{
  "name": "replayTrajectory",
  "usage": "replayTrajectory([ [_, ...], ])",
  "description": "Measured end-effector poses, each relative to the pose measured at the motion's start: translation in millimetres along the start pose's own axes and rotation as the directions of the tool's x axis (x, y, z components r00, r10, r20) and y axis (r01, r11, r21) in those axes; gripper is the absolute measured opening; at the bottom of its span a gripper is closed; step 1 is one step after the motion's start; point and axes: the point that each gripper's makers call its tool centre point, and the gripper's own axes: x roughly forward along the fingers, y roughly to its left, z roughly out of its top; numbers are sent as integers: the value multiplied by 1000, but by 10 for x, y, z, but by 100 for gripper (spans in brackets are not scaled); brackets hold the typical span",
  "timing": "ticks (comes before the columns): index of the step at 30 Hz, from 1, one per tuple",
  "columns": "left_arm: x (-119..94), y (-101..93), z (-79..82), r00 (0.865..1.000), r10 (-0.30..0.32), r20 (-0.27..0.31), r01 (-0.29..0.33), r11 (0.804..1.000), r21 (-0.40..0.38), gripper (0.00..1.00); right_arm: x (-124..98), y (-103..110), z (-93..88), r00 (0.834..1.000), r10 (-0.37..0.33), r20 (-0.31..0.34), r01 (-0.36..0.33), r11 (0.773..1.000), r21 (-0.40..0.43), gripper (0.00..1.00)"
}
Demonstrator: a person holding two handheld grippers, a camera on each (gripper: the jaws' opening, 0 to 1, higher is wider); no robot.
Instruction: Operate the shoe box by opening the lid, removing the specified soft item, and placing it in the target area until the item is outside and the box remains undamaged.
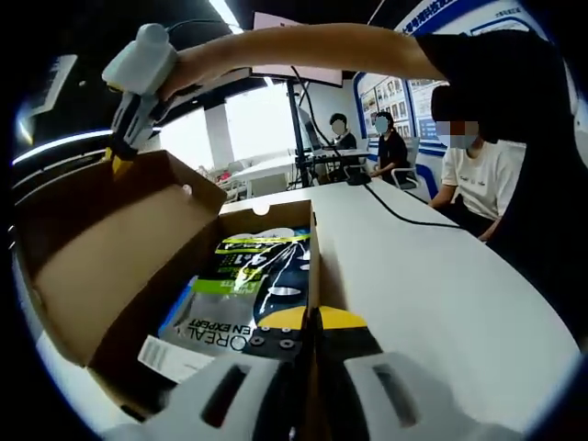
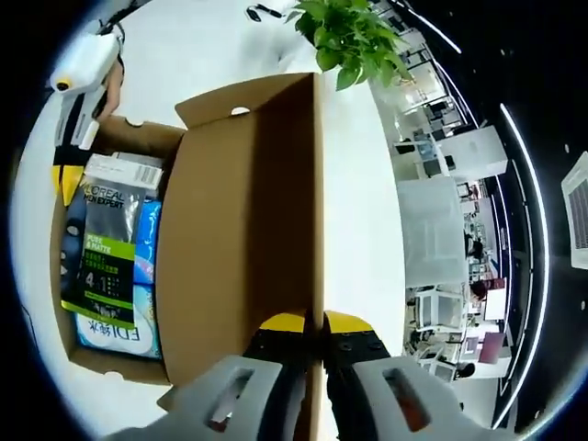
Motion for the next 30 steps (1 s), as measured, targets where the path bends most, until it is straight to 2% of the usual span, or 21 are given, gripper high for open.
replayTrajectory([
  [9, 2, 4, -1, 1000, -1, 2, 1, 1000, 0, 2, 156, -7, -44, 999, 52, 1, -52, 998, 29, 3],
  [30, 25, -7, -9, 1000, -4, 5, 4, 1000, 0, 2, 282, 30, -89, 990, 143, -12, -142, 987, 75, 3],
])
